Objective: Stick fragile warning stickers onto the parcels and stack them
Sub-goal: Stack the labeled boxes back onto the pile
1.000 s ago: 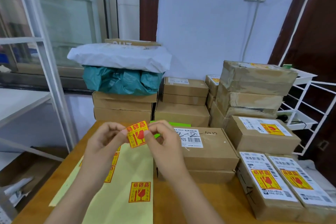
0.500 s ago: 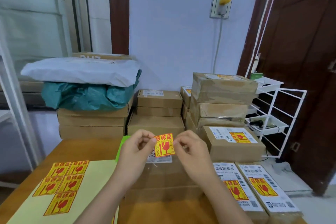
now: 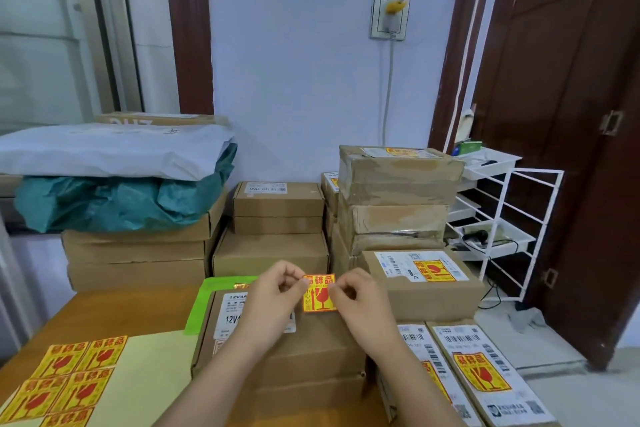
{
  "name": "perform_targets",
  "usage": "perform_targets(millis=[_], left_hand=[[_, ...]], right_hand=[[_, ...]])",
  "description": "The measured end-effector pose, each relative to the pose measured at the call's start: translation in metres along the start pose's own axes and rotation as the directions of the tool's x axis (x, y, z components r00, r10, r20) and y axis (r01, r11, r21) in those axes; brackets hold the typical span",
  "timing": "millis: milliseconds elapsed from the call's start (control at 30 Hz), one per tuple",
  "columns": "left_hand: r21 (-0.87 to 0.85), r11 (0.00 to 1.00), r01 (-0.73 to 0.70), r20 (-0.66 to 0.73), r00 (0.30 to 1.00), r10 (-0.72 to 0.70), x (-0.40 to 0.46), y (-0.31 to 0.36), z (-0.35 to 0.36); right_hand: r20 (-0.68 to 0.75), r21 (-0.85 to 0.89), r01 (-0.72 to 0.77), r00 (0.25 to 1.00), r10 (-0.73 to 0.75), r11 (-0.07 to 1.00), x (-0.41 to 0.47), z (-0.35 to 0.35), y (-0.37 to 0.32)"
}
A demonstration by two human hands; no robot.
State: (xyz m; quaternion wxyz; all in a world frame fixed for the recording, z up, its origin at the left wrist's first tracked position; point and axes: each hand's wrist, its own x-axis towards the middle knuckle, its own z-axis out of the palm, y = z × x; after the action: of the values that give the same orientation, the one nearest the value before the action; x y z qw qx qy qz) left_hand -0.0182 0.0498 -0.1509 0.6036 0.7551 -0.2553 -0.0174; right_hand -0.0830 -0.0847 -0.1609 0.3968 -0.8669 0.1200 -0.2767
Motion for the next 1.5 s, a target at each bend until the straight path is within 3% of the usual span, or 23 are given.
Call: perform_targets(millis=[200,633,1500], left_hand=[[-0.029,0.999,0.029,0.040,0.999,-0.027,0.001,-0.005,-0.002],[0.104,0.994,-0.035,-0.019,0.999,0.037,0.000,-0.010,0.002],[0.146,0.988,-0.042,0.019,0.999,0.039,0.002,-0.011,0.002]], right_hand=[[-0.030,0.034,0.019,0.999,-0.018,0.999,-0.004,0.012,0.011],[-0.013,-0.066,0.102,0.995,-0.104,0.993,-0.002,0.018,0.020],[0.014,-0.111,0.123,0.992,-0.122,0.986,-0.003,0.018,0.017]])
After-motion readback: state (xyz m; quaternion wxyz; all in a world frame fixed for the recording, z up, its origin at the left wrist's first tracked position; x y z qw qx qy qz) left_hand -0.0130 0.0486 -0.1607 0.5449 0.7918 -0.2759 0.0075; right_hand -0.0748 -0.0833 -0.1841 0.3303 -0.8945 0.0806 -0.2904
